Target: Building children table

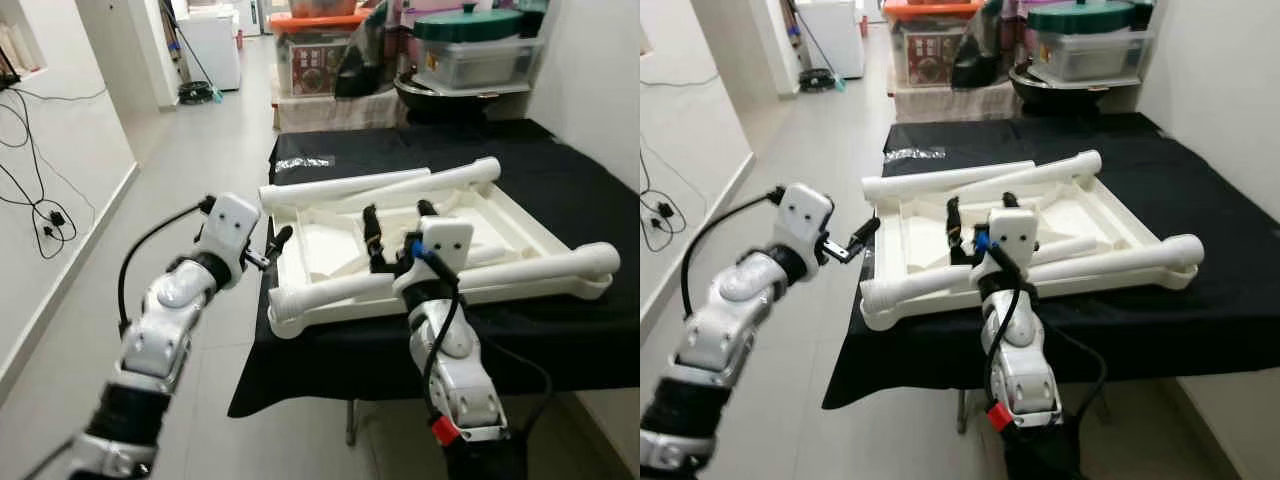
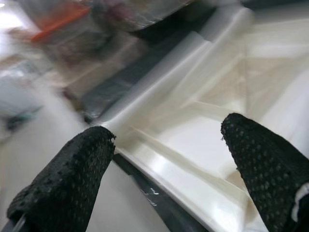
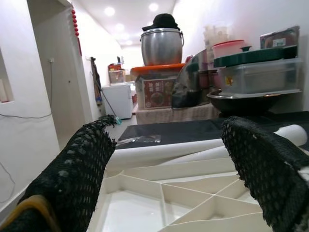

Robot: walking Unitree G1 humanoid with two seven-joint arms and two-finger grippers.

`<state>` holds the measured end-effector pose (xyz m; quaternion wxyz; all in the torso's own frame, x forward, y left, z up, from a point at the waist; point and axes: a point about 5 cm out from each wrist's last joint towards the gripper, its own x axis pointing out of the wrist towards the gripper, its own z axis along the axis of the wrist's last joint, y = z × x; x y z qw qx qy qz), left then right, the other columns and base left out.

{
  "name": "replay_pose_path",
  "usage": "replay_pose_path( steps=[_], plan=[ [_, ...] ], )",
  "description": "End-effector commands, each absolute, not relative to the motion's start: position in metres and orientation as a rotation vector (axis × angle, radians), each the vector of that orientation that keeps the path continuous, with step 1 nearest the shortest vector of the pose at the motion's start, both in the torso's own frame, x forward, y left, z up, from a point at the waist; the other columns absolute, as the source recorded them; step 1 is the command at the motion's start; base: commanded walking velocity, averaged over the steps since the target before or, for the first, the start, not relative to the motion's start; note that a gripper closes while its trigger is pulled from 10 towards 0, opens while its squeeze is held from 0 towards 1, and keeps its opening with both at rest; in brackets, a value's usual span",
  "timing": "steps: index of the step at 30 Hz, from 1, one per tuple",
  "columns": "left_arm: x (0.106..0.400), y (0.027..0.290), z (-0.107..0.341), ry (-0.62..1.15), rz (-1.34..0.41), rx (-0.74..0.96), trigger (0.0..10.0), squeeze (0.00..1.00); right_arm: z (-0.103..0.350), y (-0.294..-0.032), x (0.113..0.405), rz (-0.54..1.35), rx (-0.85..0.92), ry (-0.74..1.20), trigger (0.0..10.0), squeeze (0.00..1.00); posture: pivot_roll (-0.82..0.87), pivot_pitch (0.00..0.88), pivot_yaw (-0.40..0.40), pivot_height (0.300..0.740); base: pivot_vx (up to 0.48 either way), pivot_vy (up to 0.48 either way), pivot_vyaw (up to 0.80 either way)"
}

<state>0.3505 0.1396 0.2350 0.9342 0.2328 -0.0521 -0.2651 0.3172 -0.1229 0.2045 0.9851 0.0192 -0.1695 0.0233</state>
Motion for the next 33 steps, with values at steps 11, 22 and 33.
replay_pose_path(
  steps=[11,22,33],
  plan=[
    [0.383,0.146,0.234,0.164,-0.836,0.656,10.0,0.00,0.205,-0.115,0.318,0.056,0.048,-0.314,10.0,0.00,0.03,0.000,0.060,0.740,0.000,0.000,0.00],
    [0.395,0.127,0.247,0.332,-1.064,0.700,10.0,0.00,0.200,-0.106,0.309,0.065,0.064,-0.299,10.0,0.00,0.02,0.000,0.103,0.740,0.000,0.000,0.00],
    [0.395,0.113,0.246,0.458,-1.193,0.737,10.0,0.00,0.197,-0.105,0.305,0.065,0.072,-0.279,10.0,0.00,0.01,0.000,0.124,0.740,0.000,0.000,0.00]
  ],
)
